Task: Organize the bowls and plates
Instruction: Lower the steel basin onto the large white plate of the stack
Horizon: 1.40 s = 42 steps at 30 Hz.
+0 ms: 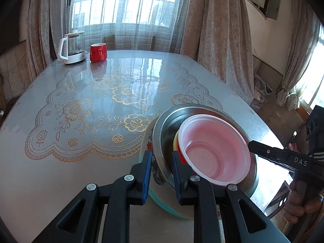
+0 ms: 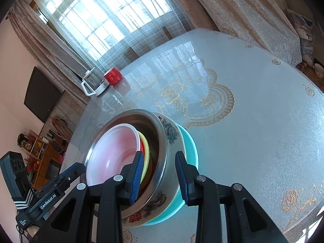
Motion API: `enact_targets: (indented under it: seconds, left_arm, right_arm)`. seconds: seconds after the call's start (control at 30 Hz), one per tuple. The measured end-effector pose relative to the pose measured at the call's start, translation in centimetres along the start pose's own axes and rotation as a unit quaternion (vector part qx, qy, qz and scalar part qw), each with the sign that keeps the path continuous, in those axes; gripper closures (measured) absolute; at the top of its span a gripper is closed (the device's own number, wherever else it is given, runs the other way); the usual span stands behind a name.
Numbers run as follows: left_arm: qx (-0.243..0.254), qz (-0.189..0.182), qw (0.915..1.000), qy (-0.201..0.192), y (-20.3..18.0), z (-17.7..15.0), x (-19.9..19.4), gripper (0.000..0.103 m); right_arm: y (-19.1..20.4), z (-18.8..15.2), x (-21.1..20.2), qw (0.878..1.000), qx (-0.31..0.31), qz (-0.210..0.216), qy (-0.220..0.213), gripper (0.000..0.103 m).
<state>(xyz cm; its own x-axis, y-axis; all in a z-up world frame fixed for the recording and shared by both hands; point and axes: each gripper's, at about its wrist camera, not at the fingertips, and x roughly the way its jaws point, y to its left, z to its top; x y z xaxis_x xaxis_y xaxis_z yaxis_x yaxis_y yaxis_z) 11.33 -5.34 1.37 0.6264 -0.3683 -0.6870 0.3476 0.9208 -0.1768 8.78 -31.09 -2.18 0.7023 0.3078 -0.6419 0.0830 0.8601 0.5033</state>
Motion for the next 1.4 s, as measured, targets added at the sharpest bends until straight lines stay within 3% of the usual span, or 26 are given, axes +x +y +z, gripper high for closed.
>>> enact_targets:
  seconds: [0.3,1.4]
  left_arm:
    - [0.005,-0.010,0.9998,0.013,-0.2,-0.2,0.5,0.083]
    - [0.012,-0.012,0.9999,0.003,-1.0,-1.3,-0.3,0.079]
  right_arm:
    - [1.2,-0.9,0.9,0.999,-0.034,-0.029,0.005,0.080]
    - [1.7,-1.5,0.7,0.999,-0.033,-0.037,0.004,0.078]
